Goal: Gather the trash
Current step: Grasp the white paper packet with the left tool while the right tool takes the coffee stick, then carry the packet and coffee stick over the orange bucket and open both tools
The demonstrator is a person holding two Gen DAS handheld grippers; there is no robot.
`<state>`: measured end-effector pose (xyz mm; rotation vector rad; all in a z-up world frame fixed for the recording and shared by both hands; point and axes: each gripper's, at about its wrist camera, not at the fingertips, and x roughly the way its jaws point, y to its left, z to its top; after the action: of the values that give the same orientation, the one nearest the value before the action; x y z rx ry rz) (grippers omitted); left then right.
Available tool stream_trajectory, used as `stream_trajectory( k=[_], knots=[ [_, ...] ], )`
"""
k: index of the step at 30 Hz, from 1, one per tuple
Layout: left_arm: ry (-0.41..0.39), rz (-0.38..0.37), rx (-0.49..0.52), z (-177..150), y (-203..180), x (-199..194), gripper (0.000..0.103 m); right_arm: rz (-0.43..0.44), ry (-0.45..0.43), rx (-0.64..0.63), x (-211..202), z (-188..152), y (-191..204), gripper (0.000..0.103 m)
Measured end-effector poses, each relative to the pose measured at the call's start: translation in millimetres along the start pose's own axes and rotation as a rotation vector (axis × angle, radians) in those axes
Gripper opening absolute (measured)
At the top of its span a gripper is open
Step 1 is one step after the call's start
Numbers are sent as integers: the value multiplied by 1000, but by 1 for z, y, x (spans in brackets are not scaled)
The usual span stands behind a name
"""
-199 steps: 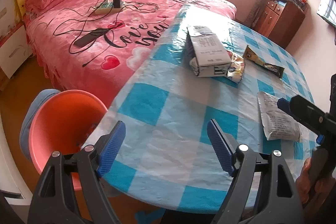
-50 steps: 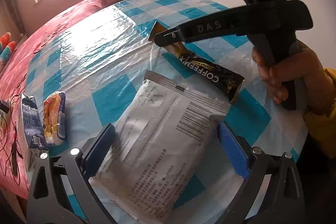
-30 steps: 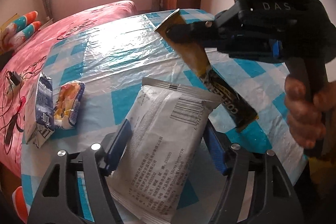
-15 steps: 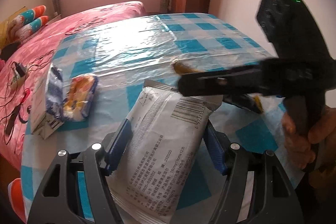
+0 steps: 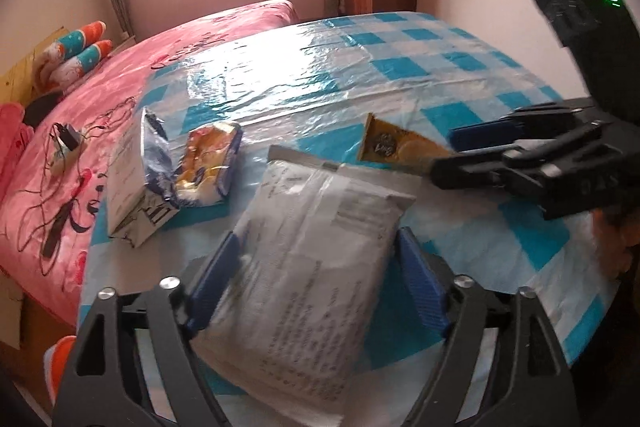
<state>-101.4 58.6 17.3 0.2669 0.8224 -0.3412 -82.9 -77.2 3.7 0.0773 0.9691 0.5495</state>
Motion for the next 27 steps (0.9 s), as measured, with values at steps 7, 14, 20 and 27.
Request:
stream_trajectory(
  k=[7, 14, 20, 27],
  knots=[
    [47, -19, -21, -2, 14, 9, 92, -183, 12, -152, 13, -5, 28, 39],
    [47, -24, -47, -2, 15, 9, 85, -217, -1, -158, 13, -6, 31, 27],
    [-3, -52, -82, -3, 16, -3, 71, -196, -26, -86, 5, -7, 31, 24],
    [-28, -130, -137, -4, 26, -16, 61, -148, -51, -5, -11, -9, 33, 23]
  ],
)
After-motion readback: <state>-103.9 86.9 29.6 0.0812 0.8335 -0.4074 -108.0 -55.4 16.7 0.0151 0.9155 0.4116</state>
